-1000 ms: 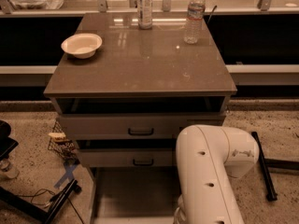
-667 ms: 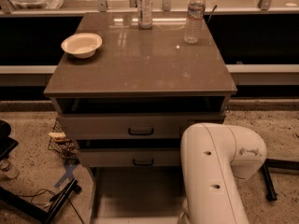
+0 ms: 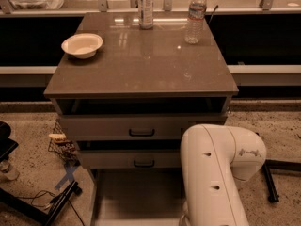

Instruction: Open bottom drawer

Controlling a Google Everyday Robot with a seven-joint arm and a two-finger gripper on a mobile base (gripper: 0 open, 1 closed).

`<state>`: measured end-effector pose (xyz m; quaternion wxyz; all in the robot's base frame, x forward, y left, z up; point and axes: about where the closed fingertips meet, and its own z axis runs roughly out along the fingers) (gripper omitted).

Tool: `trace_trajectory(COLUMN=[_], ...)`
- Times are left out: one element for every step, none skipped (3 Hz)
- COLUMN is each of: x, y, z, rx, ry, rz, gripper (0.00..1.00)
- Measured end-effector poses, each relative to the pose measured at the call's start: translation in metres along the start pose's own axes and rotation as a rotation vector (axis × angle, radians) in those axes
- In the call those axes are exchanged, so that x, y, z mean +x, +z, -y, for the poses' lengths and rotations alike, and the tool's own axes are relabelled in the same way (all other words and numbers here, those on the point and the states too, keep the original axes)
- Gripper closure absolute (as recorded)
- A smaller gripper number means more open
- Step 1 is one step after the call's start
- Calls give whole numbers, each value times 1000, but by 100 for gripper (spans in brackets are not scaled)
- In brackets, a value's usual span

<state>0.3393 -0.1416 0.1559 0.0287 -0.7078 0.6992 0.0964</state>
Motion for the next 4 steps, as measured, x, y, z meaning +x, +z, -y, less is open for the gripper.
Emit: trace_trajectory(x=[0, 0, -1, -2], y=[1, 1, 2, 2], z=[-1, -2, -1, 0], rx=[-2, -4, -4, -4], ry=[0, 0, 0, 0], rz=[0, 1, 1, 1], gripper=[29, 5, 0, 0])
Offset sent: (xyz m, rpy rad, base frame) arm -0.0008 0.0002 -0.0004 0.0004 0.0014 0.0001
